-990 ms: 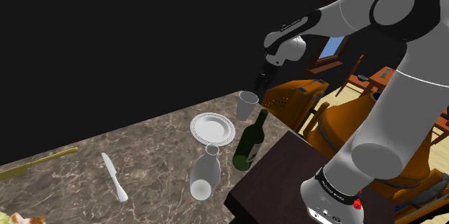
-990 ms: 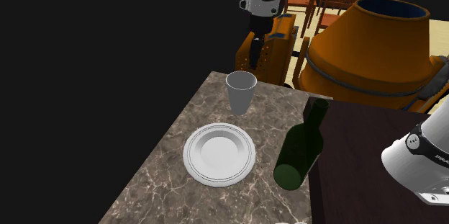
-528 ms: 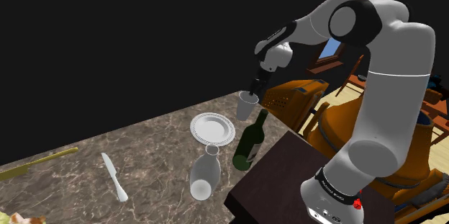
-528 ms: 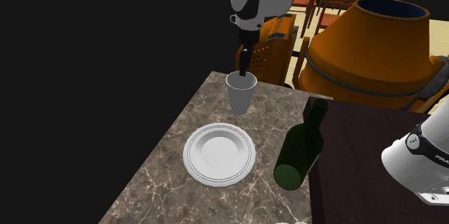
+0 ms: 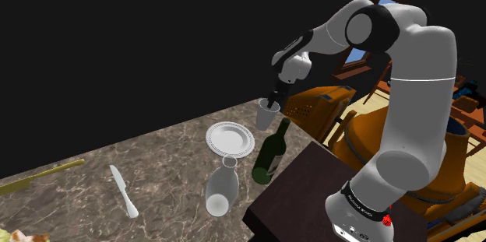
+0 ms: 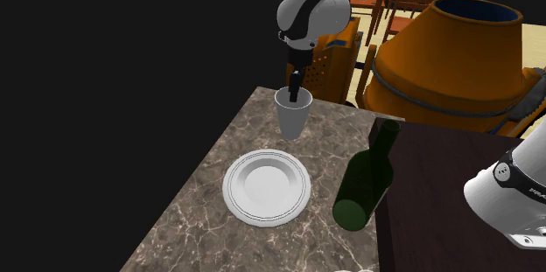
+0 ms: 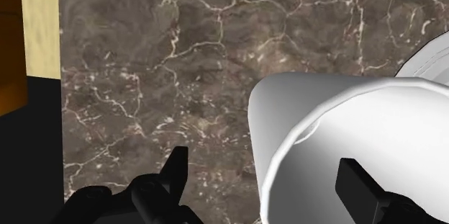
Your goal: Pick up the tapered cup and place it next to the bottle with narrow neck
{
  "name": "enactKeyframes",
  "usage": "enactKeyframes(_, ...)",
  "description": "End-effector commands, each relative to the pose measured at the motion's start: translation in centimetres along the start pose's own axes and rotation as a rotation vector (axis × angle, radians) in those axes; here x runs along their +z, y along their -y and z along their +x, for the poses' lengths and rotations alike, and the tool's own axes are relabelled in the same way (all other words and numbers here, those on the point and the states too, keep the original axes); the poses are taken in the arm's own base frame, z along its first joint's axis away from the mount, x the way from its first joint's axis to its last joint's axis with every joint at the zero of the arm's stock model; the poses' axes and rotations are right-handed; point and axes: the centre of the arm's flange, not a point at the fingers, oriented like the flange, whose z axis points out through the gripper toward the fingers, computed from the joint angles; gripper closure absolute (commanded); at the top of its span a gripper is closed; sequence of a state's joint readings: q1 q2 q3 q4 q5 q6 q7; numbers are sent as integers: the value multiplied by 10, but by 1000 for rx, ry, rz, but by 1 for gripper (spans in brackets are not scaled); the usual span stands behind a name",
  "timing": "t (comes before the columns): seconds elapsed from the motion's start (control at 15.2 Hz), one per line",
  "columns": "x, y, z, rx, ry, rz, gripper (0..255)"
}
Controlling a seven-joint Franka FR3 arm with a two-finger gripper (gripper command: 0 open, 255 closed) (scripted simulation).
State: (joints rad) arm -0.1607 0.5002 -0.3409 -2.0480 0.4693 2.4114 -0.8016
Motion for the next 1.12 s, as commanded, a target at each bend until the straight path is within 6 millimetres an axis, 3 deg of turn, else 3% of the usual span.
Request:
enactKeyframes(0.0, 3, 0, 0, 0, 0, 0, 0)
enactKeyframes(0.33, 3, 0, 0, 0, 0, 0, 0)
enactKeyframes(0.4, 3, 0, 0, 0, 0, 0, 255)
enactKeyframes(1.06, -2, 1, 0, 0, 0, 0, 255)
